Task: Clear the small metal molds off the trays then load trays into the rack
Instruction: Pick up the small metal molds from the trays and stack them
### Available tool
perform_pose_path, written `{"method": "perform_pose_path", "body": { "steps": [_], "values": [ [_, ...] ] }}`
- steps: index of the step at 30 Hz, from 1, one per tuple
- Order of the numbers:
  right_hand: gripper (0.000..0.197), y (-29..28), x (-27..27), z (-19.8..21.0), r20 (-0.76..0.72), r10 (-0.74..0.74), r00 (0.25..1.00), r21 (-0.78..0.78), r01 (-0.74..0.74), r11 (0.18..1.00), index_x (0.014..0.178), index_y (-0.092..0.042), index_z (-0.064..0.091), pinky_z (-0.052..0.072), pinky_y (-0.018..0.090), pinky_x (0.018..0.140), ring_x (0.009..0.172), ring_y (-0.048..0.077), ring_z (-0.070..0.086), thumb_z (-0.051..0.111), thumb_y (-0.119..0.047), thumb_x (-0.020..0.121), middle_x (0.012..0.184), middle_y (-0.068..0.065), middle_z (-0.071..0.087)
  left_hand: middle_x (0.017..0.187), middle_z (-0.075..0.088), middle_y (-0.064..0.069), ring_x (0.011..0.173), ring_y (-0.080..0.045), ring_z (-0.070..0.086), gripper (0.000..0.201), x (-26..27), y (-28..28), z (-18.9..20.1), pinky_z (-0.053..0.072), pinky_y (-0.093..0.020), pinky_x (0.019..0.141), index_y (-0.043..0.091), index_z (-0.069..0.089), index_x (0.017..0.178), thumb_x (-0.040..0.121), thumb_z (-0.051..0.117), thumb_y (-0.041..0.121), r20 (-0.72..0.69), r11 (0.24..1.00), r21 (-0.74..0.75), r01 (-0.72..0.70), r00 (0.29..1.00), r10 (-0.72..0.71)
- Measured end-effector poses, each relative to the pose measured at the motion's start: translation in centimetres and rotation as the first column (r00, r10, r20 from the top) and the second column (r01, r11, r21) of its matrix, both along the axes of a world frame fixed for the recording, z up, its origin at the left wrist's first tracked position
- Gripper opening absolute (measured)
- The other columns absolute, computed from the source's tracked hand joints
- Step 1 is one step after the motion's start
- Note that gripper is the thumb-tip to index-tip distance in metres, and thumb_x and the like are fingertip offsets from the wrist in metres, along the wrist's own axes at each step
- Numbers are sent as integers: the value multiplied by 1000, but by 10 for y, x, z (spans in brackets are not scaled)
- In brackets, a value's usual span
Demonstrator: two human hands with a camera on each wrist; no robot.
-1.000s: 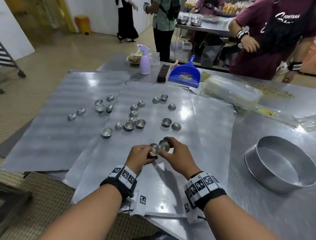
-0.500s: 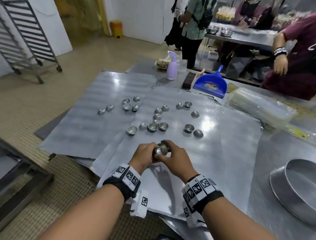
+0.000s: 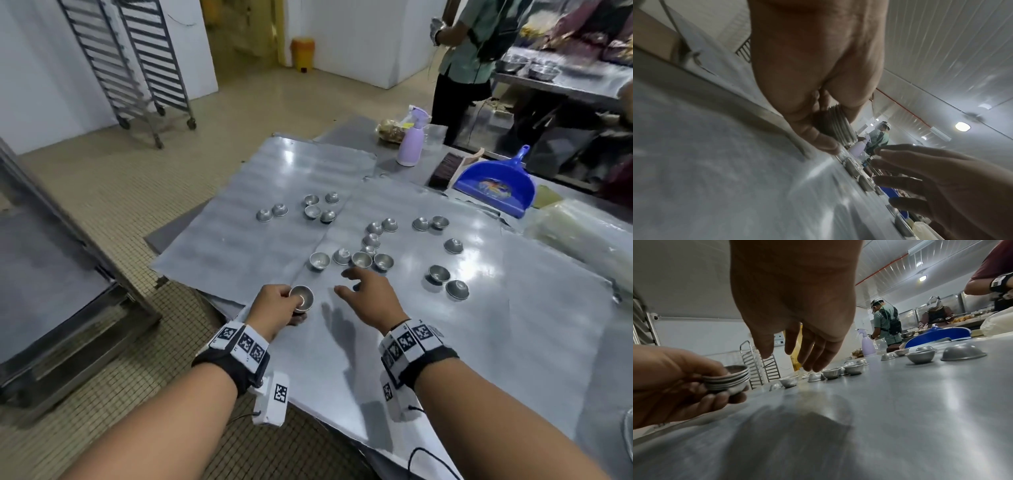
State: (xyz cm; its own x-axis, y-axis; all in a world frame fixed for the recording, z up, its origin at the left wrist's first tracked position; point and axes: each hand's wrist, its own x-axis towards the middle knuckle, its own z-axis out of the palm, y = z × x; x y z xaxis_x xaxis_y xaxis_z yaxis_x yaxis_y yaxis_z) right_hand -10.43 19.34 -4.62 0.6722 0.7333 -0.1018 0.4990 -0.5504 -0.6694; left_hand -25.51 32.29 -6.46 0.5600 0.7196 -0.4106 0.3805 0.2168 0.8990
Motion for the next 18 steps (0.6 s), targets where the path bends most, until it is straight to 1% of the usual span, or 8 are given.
{"method": "perform_pose_path", "body": {
  "steps": [3,5,7,10,13,14,16,18],
  "values": [
    [44,24,10,-2,55,41,998,-78,-37,996,127,-23,63,51,37,92,106,20,66,66,-43,88,125,1,67,79,67,-20,54,-21,68,12,-4,1,-2,59,-30,58,-5,68,89,90,56,-6,6,1000,-7,6,1000,-6],
    [45,38,16,-4,84,79,993,-118,-68,991,128,-20,63,51,35,91,107,23,65,66,-41,88,125,4,66,80,67,-20,56,-23,69,11,-3,1,-2,60,-31,60,-7,68,92,88,57,-6,6,1000,-12,11,1000,-11],
    [46,51,19,-6,117,126,985,-146,-108,983,129,-18,62,49,36,95,113,25,62,66,-39,88,131,6,62,80,67,-20,57,-24,69,13,-3,2,-3,61,-32,61,-10,67,94,88,57,-5,5,1000,-16,19,1000,-18],
    [46,67,22,-6,145,172,974,-226,-137,965,134,-21,58,45,37,98,121,29,56,62,-35,90,140,8,52,77,67,-18,58,-24,70,10,-4,2,-3,61,-33,64,-4,67,89,89,57,-5,23,999,-42,13,1000,-12],
    [46,80,22,-11,158,207,965,-293,-154,943,137,-25,56,48,40,98,122,30,56,61,-33,92,142,7,48,76,67,-15,58,-24,71,10,-5,2,-5,61,-35,67,-6,67,92,89,57,-4,22,999,-54,-2,1000,3],
    [41,82,22,-13,170,219,961,-308,-160,938,133,-27,58,49,40,95,120,30,57,61,-33,92,139,6,49,77,67,-15,59,-25,71,11,-5,2,-6,61,-36,68,-7,67,93,89,57,-4,18,998,-55,-3,1000,4],
    [29,85,22,-17,197,253,947,-344,-174,923,120,-29,65,50,38,87,114,31,58,61,-30,92,128,5,52,80,67,-16,60,-26,71,13,-5,2,-6,61,-40,73,-11,66,97,89,58,-3,19,998,-58,-2,1000,3],
    [19,86,22,-19,211,259,943,-352,-174,920,106,-22,70,49,37,85,109,31,59,60,-27,91,120,6,54,82,67,-17,61,-26,71,16,-6,2,-7,61,-44,77,-14,65,99,89,57,-3,30,998,-65,-5,1000,7]
  ]
}}
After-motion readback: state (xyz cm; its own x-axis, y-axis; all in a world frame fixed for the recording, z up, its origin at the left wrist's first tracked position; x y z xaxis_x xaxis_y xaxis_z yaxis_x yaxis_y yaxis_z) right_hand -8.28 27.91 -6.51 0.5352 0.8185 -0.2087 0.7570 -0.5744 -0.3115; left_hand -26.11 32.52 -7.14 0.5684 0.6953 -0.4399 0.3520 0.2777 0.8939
